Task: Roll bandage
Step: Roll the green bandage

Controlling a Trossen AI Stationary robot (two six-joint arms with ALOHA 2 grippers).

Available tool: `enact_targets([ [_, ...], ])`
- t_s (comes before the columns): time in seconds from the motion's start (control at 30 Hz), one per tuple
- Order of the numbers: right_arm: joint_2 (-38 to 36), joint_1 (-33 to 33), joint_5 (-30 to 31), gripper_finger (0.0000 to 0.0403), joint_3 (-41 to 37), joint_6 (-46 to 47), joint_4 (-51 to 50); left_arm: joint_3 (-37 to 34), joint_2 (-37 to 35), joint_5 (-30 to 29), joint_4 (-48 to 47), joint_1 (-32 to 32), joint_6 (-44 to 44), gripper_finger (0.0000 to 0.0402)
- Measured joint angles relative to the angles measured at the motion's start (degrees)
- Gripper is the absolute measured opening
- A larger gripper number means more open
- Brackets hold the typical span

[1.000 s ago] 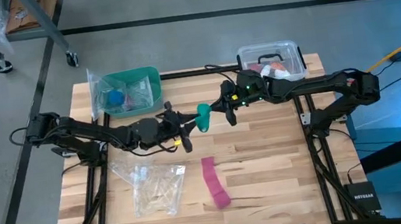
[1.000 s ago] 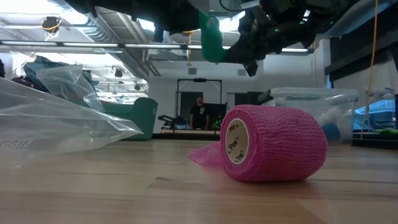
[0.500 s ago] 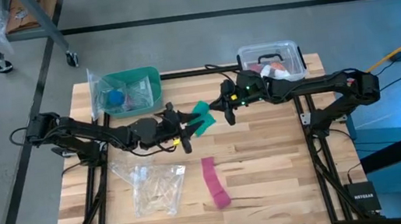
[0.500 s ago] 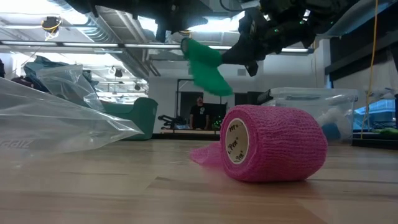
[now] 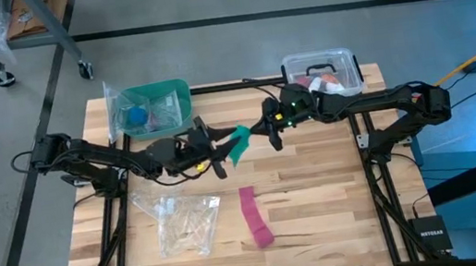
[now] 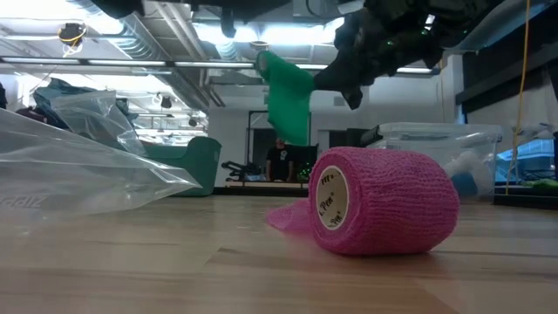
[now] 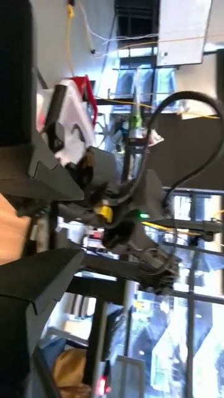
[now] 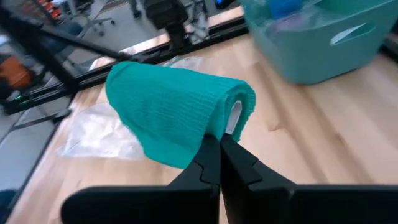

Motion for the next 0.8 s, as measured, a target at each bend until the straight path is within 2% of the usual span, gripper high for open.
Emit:
enact_targets([
  [0.33, 0.0, 0.0, -12.3, 0.0, 0.0, 4.8, -16.2, 0.0, 0.0, 0.0, -15.5, 0.0, -9.6, 0.0127],
  [0.6, 0.0, 0.0, -23.0, 0.0, 0.0, 10.9, -25.3, 0.0, 0.0, 0.0, -23.9, 0.0, -15.7, 0.0127],
  [0.7, 0.0, -0.1, -22.6, 0.0, 0.0, 11.2, -26.8, 0.0, 0.0, 0.0, -25.5, 0.0, -16.7, 0.0127],
  [0.8, 0.0, -1.6, -17.9, 0.0, 0.0, 10.7, -26.5, 0.0, 0.0, 0.1, -25.8, 0.0, -17.7, 0.0127],
])
